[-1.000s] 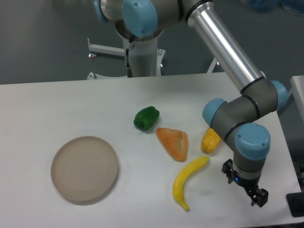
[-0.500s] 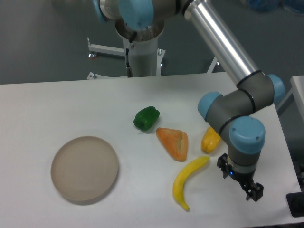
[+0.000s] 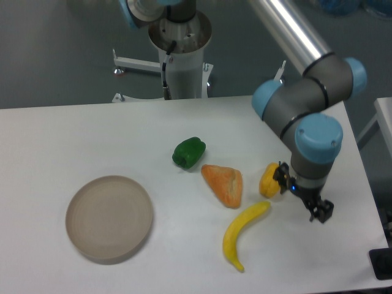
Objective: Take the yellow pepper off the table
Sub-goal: 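Move the gripper up and over the small yellow pepper, then lower the open gripper down around the yellow pepper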
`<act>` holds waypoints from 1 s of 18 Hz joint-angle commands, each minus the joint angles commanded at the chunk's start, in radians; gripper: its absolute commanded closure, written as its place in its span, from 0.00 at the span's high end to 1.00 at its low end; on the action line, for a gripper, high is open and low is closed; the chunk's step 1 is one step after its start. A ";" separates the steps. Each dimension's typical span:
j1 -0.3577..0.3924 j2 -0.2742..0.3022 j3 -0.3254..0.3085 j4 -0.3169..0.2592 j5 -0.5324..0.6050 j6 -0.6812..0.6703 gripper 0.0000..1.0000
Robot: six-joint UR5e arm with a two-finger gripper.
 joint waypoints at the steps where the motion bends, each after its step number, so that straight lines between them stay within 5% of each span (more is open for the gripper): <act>1: 0.008 0.015 -0.017 -0.014 -0.002 0.005 1.00; 9: 0.029 0.091 -0.164 -0.040 0.002 -0.002 1.00; 18: 0.057 0.032 -0.164 0.000 0.002 -0.101 1.00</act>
